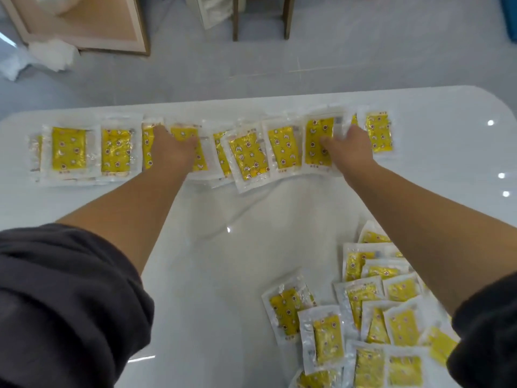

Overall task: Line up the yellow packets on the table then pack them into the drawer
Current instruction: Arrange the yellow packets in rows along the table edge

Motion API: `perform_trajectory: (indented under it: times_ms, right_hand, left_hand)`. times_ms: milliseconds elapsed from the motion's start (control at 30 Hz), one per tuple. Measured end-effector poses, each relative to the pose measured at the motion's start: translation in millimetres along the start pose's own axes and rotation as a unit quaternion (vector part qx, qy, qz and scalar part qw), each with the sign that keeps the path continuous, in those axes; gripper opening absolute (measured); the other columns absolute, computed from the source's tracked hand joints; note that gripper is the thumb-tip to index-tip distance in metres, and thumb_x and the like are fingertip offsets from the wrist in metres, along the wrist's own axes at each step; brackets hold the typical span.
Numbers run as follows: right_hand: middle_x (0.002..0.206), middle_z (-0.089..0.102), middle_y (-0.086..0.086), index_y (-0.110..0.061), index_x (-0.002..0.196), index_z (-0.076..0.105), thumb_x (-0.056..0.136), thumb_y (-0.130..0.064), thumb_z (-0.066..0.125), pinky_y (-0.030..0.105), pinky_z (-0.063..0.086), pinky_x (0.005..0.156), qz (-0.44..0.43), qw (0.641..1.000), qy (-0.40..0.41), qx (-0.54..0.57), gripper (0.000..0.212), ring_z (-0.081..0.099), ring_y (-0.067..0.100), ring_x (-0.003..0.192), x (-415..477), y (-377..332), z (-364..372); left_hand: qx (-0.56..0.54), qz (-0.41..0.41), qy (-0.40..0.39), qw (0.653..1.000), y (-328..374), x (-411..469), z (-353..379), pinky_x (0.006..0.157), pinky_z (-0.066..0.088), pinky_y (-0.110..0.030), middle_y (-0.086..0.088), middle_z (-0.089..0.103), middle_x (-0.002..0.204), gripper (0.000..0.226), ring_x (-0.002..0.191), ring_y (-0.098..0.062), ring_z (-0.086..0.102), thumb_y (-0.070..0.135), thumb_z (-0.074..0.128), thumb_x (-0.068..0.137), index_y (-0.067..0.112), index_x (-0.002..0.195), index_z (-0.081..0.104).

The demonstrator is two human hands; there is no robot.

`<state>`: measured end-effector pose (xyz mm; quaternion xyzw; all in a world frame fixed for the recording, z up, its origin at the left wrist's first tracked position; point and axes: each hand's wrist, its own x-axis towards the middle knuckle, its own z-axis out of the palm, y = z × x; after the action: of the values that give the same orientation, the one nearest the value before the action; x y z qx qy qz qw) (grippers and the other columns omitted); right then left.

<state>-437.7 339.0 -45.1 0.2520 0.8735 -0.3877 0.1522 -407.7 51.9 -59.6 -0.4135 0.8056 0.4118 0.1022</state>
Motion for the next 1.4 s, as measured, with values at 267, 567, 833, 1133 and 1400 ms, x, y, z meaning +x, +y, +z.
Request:
perform_trajectory:
  times_ms: [267, 567, 833, 1133, 1400]
  right_hand:
    - [0.151, 0.030, 0.010, -0.020, 0.147, 0.028, 0.082, -0.017, 0.065, 0.050, 0.038, 0.103, -0.135, 0.948, 0.010, -0.289, 0.075, 0.032, 0.034, 0.136, -1, 26, -4]
    - [0.161, -0.012, 0.005, -0.040, 0.151, 0.005, 0.090, -0.023, 0.061, 0.058, 0.016, 0.115, -0.302, 0.829, -0.126, -0.454, 0.084, -0.006, 0.041, 0.146, -3, 50, 12]
    - [0.161, -0.016, 0.003, -0.037, 0.151, 0.004, 0.089, -0.017, 0.061, 0.058, 0.013, 0.116, -0.312, 0.811, -0.129, -0.477, 0.087, -0.010, 0.039, 0.146, 4, 52, 11]
    - [0.161, 0.008, 0.005, -0.024, 0.150, 0.024, 0.090, -0.013, 0.053, 0.046, 0.015, 0.118, -0.266, 0.866, -0.170, -0.387, 0.067, 0.004, 0.027, 0.149, -81, 109, -41]
    - [0.155, 0.027, 0.002, -0.024, 0.145, 0.035, 0.089, -0.015, 0.054, 0.038, 0.021, 0.115, -0.272, 0.848, -0.266, -0.370, 0.059, 0.021, 0.022, 0.144, -173, 187, -84]
  left_hand:
    - [0.372, 0.198, -0.019, 0.907, -5, -57, 32, 0.110, 0.025, -0.056, -0.015, 0.014, 0.157, 0.089, 0.144, -0.038, 0.014, 0.043, 0.068, 0.084, 0.021, 0.151, 0.015]
    - [0.528, 0.338, -0.061, 0.777, -8, -67, 84, 0.114, 0.014, -0.061, -0.013, -0.013, 0.160, 0.090, 0.147, -0.039, -0.006, 0.055, 0.051, 0.092, 0.021, 0.153, -0.005]
    - [0.565, 0.341, -0.050, 0.749, -8, -57, 71, 0.116, 0.014, -0.057, -0.012, -0.016, 0.160, 0.076, 0.148, -0.035, -0.009, 0.032, 0.042, 0.099, 0.018, 0.153, -0.010]
    - [0.430, 0.363, -0.114, 0.819, -41, -176, 76, 0.091, 0.037, -0.039, -0.007, 0.045, 0.132, 0.047, 0.118, -0.027, 0.043, 0.026, 0.054, 0.089, 0.015, 0.134, 0.043]
    - [0.373, 0.139, -0.167, 0.902, -128, -297, 92, 0.079, 0.047, -0.034, -0.004, 0.051, 0.118, 0.040, 0.102, -0.022, 0.054, 0.033, 0.053, 0.091, 0.017, 0.127, 0.047]
